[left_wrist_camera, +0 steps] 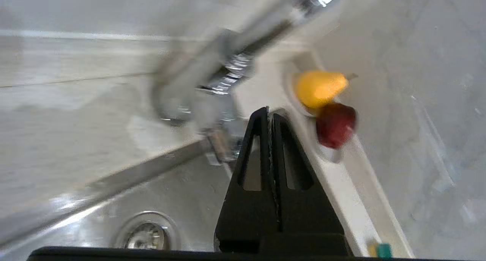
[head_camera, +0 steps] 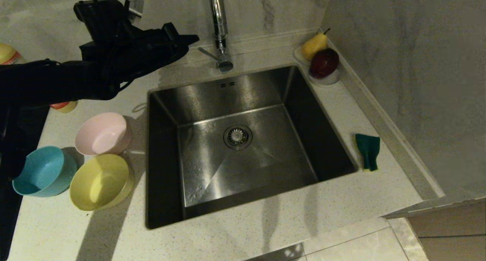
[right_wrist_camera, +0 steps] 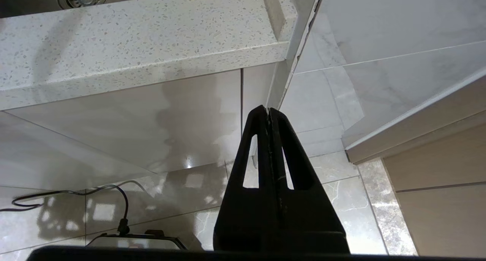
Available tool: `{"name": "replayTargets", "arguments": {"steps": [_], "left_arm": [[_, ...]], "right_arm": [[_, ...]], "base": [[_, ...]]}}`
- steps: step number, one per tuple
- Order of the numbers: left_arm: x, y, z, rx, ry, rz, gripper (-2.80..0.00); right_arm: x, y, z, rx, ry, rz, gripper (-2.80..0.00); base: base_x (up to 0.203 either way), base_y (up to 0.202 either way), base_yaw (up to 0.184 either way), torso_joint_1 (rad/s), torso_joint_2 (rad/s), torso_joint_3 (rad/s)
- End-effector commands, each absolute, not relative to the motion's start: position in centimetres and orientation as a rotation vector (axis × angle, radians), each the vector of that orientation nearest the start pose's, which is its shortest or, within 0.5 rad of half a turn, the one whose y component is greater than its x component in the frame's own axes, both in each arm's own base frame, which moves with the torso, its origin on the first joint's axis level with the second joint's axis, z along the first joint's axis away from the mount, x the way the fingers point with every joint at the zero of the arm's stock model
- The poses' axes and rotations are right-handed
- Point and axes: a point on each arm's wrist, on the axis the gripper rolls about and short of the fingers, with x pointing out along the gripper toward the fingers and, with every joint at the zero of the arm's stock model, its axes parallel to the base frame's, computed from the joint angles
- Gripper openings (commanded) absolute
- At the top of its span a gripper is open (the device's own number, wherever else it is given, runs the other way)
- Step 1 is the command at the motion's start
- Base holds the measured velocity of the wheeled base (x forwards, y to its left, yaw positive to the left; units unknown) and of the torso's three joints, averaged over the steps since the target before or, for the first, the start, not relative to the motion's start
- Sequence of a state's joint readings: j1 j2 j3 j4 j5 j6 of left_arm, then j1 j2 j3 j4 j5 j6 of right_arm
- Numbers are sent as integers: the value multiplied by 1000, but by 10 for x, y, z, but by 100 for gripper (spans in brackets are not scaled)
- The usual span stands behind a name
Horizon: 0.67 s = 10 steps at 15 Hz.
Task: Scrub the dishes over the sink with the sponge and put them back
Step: Turn on the faucet
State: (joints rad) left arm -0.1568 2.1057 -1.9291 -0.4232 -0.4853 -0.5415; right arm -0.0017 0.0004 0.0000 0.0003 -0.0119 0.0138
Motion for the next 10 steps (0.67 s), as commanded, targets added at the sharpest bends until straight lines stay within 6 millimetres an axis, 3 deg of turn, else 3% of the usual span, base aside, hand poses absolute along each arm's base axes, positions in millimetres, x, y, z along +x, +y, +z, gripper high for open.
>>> {"name": "replayTargets", "arguments": {"steps": [1, 5, 10], "left_arm": [[434, -78, 318, -484, -56, -679, -280], [444, -80, 306, -485, -40, -671, -280], [443, -83, 307, -478, -43, -677, -280]], "right_arm": [[-23, 0, 76, 14, 1, -14, -280], [-23, 0, 76, 14, 1, -14, -280], [-23, 0, 75, 14, 1, -14, -280]], "base": [[0, 0, 0, 0, 0, 0], [0, 0, 0, 0, 0, 0], [0, 0, 0, 0, 0, 0]]}}
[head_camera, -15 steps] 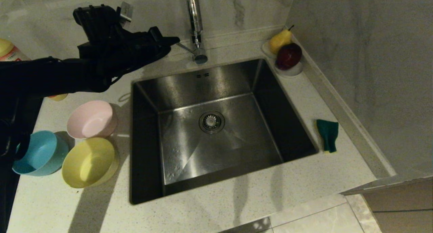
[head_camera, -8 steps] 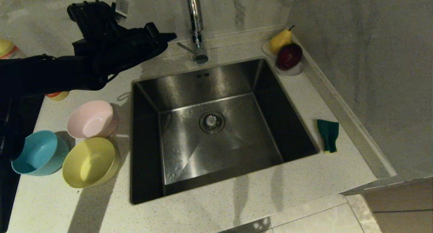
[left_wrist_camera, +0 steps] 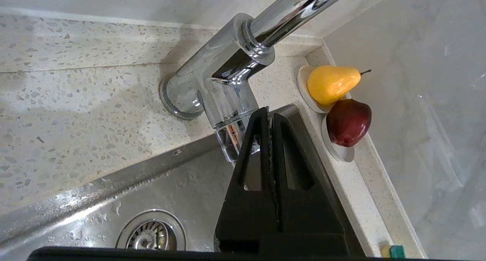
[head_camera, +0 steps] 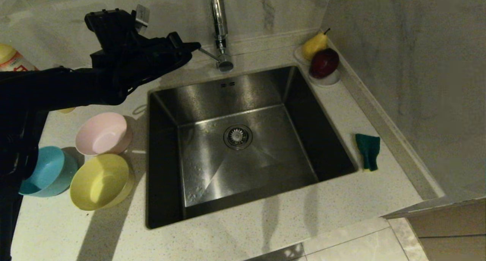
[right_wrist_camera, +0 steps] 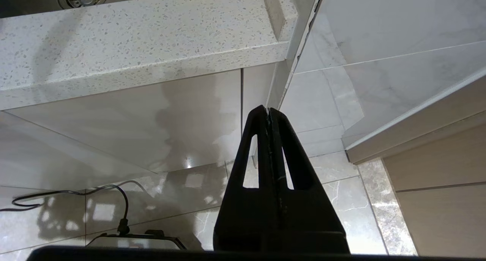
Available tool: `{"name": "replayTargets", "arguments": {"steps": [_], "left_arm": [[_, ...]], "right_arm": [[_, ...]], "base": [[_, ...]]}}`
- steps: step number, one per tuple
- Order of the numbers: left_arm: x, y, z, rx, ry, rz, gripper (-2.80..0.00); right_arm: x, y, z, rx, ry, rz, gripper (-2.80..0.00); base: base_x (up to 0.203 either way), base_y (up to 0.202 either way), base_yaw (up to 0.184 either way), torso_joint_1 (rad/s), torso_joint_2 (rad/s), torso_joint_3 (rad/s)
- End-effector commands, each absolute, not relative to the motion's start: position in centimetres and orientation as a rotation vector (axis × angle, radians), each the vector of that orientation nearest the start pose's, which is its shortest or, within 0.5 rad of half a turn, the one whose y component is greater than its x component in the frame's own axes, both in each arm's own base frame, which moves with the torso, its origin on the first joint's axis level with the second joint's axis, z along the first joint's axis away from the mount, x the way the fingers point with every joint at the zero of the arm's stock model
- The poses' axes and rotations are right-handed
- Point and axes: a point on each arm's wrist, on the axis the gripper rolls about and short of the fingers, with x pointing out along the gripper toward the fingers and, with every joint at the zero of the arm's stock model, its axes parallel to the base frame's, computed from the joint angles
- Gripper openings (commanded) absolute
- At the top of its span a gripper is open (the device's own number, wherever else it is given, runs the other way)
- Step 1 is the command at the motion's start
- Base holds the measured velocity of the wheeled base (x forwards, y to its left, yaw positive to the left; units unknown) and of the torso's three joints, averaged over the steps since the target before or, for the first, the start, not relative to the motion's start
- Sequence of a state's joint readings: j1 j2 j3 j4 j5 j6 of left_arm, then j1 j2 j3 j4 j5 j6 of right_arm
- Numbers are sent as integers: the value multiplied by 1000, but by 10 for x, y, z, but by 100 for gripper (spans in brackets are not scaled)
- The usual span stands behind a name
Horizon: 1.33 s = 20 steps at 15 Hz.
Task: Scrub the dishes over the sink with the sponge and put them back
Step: Turn on the faucet
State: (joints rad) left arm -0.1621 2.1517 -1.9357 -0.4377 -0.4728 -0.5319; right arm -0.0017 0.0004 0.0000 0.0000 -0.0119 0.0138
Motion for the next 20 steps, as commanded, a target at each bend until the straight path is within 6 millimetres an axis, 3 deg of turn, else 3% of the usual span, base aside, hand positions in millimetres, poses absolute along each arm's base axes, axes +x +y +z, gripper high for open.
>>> {"name": "replayTargets", "arguments": {"steps": [1, 8, 20], "left_arm": [[443, -83, 306, -478, -40, -676, -280], [441, -86, 307, -478, -34, -683, -280], [433, -89, 278, -464, 31, -621, -280]], "right_arm": [[-23, 0, 76, 14, 1, -14, -280], [-23, 0, 75, 14, 0, -14, -280], [-23, 0, 75, 14, 0, -14, -280]], "base": [[0, 0, 0, 0, 0, 0], [0, 0, 0, 0, 0, 0], [0, 0, 0, 0, 0, 0]]}}
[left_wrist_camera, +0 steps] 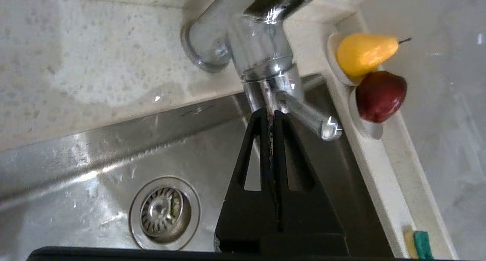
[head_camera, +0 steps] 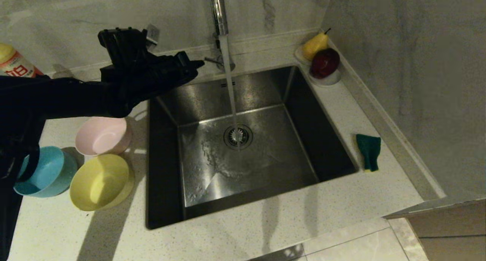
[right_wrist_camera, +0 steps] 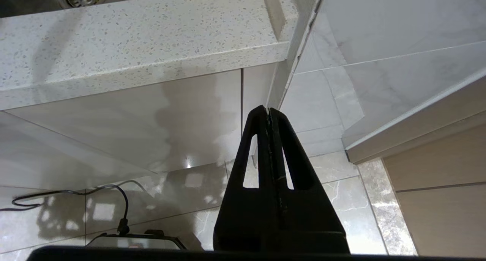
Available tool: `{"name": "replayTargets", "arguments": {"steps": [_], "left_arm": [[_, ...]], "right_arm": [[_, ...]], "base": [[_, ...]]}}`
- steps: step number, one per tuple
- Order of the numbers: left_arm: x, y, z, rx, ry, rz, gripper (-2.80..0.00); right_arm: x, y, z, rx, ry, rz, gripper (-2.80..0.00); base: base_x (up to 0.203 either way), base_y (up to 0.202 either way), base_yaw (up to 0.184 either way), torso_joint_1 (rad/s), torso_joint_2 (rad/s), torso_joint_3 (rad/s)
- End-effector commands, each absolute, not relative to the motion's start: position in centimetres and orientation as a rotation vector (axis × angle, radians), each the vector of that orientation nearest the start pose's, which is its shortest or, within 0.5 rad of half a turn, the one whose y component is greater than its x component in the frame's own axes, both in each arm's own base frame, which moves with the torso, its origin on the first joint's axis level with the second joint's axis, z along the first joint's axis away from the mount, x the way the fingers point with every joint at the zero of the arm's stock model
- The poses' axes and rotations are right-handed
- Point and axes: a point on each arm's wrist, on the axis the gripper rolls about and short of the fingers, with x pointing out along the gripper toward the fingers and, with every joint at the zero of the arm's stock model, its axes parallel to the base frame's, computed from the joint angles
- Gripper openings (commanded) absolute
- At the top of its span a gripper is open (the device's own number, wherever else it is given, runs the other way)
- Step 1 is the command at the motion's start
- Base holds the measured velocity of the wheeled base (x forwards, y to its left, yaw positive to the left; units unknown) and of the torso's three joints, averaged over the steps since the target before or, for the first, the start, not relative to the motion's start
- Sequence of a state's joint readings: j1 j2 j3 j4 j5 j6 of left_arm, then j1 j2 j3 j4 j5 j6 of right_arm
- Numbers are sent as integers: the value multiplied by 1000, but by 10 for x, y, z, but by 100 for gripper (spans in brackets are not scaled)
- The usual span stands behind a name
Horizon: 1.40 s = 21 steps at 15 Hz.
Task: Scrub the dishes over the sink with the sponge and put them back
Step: Turn on the faucet, then pick up a bowl and the sponge
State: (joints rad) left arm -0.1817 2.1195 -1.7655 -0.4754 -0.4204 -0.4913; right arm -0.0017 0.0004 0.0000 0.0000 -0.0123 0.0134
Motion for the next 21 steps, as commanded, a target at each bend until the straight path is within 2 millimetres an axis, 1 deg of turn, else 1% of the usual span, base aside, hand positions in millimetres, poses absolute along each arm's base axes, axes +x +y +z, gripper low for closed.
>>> {"name": "replayTargets", "arguments": {"steps": [1, 3, 6, 8, 11, 13, 14, 16, 19, 21], "left_arm": [[430, -88, 278, -464, 32, -620, -280], [428, -84, 285, -463, 14, -615, -280], [422, -67, 298, -464, -24, -565, -280], [406, -60, 316, -463, -61, -533, -280], [364, -52, 348, -425, -78, -444, -280], [340, -46, 359, -309, -71, -261, -280], [327, -44, 365, -275, -78, -197, -280], [293, -39, 377, -216, -91, -135, -280], [237, -31, 383, -137, -37, -82, -280], [207, -26, 378, -89, -8, -32, -280]], "right_arm": [[-23, 0, 75, 14, 0, -14, -280], [-23, 0, 76, 14, 1, -14, -280], [-23, 0, 76, 12, 1, -14, -280], [-23, 0, 75, 14, 0, -14, -280], [-23, 0, 75, 14, 1, -14, -280], [-23, 0, 76, 14, 1, -14, -280], [-23, 0, 75, 14, 1, -14, -280], [-23, 0, 75, 14, 0, -14, -280], [-23, 0, 75, 14, 1, -14, -280], [-23, 0, 75, 14, 0, -14, -280]], "base": [[0, 0, 0, 0, 0, 0], [0, 0, 0, 0, 0, 0], [0, 0, 0, 0, 0, 0], [0, 0, 0, 0, 0, 0], [0, 0, 0, 0, 0, 0], [0, 0, 0, 0, 0, 0], [0, 0, 0, 0, 0, 0], [0, 0, 0, 0, 0, 0], [0, 0, 0, 0, 0, 0], [0, 0, 0, 0, 0, 0]]}}
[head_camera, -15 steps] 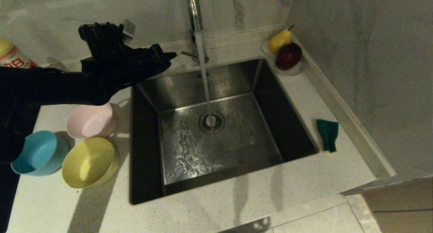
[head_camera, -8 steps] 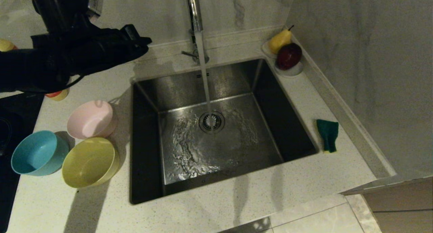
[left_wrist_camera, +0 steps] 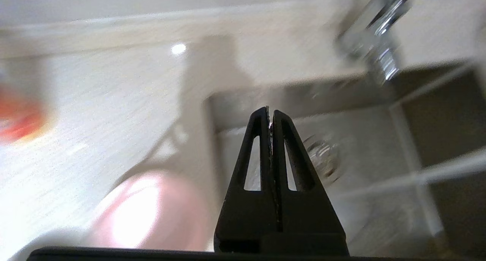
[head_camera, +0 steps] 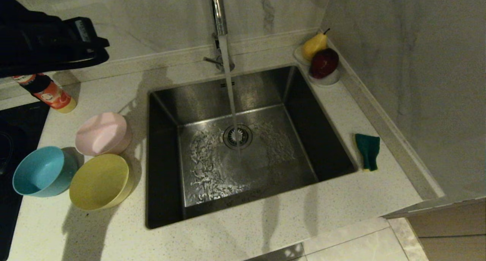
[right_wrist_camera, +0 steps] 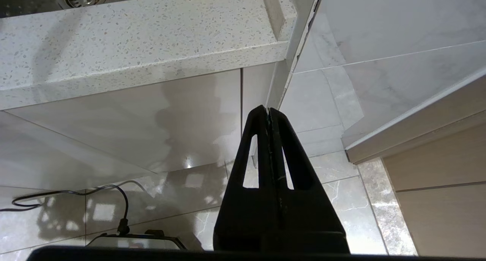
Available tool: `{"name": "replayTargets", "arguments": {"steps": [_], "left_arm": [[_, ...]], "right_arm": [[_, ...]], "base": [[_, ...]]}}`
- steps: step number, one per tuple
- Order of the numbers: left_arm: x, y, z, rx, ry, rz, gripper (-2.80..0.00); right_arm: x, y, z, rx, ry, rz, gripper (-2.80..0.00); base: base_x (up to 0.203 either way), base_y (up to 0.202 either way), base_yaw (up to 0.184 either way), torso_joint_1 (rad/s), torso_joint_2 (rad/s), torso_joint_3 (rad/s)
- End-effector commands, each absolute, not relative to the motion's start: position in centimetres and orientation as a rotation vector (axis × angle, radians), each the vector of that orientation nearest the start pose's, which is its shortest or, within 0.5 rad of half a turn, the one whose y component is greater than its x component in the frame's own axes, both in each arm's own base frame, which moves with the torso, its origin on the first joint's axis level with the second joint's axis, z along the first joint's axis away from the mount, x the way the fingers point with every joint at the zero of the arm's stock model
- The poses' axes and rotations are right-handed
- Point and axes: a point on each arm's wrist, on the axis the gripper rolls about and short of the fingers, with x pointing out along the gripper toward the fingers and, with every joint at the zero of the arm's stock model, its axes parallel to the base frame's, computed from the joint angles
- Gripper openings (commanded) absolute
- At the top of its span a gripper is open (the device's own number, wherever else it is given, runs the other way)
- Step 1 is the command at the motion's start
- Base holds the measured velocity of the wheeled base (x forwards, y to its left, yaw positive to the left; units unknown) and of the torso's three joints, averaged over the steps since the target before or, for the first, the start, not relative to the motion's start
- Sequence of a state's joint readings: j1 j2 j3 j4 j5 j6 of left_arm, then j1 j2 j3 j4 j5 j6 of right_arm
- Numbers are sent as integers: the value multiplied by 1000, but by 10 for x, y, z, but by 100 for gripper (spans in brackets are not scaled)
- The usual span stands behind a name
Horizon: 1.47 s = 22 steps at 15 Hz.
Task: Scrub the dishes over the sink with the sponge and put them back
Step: Pick up a bowl and the sponge
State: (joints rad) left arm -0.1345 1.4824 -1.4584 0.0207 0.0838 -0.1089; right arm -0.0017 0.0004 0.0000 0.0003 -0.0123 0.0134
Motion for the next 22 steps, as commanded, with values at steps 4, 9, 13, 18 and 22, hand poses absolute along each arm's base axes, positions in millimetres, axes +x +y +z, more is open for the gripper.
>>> {"name": "replayTargets", "arguments": {"steps": [4, 9, 13, 18, 22], "left_arm": [[140, -15, 360, 37, -17, 47, -280], [54, -1, 324, 50, -79, 148, -280], [2, 7, 265, 55, -94, 236, -280], [-32, 8, 175, 61, -90, 271, -280], [-34, 4, 102, 74, -22, 144, -280]], "right_arm": [[-23, 0, 76, 14, 1, -14, -280], [-23, 0, 75, 14, 0, -14, -280], [-23, 0, 75, 14, 1, -14, -280], [-23, 0, 75, 14, 0, -14, -280], [-23, 0, 75, 14, 0, -14, -280]], "base": [[0, 0, 0, 0, 0, 0], [0, 0, 0, 0, 0, 0], [0, 0, 0, 0, 0, 0], [0, 0, 0, 0, 0, 0], [0, 0, 0, 0, 0, 0]]}}
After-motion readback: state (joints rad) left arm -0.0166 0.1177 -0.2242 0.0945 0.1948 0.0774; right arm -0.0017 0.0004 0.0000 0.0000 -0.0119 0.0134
